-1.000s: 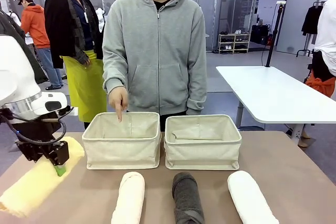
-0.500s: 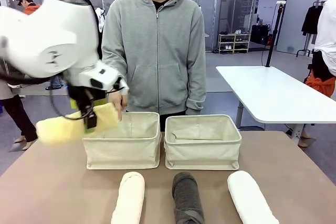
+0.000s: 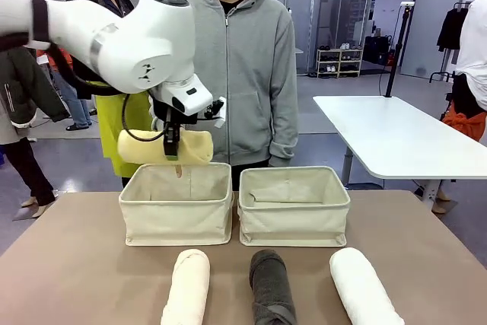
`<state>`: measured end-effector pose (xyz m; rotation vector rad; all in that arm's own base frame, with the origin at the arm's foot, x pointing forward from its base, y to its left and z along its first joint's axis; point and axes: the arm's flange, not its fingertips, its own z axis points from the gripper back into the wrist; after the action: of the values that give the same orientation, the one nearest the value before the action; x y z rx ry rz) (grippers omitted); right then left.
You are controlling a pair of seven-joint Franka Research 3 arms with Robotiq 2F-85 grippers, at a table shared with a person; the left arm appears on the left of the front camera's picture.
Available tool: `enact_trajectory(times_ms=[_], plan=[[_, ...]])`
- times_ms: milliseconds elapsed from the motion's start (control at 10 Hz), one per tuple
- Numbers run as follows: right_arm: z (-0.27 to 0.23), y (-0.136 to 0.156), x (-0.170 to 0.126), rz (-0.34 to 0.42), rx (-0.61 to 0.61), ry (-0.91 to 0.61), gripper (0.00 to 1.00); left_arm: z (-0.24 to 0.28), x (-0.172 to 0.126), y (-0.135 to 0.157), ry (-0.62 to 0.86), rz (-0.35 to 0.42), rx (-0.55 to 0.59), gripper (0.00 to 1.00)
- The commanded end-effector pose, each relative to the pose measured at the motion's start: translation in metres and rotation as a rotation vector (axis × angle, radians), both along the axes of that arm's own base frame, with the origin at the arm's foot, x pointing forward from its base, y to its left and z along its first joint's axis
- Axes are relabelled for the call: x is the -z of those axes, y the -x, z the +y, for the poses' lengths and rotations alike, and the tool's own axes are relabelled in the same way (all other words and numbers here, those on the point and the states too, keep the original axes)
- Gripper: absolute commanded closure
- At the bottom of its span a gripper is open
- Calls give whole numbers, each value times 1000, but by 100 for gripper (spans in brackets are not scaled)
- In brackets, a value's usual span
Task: Divide the towels into two baskets.
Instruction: Pick up one hotel-folded towel and place it in the Fabric basket indicated by the person.
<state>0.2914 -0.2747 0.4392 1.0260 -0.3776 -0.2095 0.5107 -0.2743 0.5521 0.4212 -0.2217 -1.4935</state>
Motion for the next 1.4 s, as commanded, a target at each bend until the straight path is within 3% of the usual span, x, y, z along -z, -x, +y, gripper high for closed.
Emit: enact_trajectory(times_ms=[0,200,400,600,800,1100,1300], plan=[[0,2,-3,-13,1,-8,0,-2,14,-32,56,72,48,52],[0,2,-3,-13,1,-8,0,-5,43,-51,70,107,15,52],[0,2,-3,-13,1,-8,0,-8,77,-58,-47,115,-26,52],[0,2,-3,-13,1,-8,0,-6,102,-66,45,91,-50,52],[0,2,-3,-13,1,-8,0,-2,113,-69,44,85,-73,52],[0,2,-3,-13,1,-8,0,4,120,-73,46,81,-86,0],[0,2,-3,-13,1,-8,0,5,122,-73,41,88,-83,0]])
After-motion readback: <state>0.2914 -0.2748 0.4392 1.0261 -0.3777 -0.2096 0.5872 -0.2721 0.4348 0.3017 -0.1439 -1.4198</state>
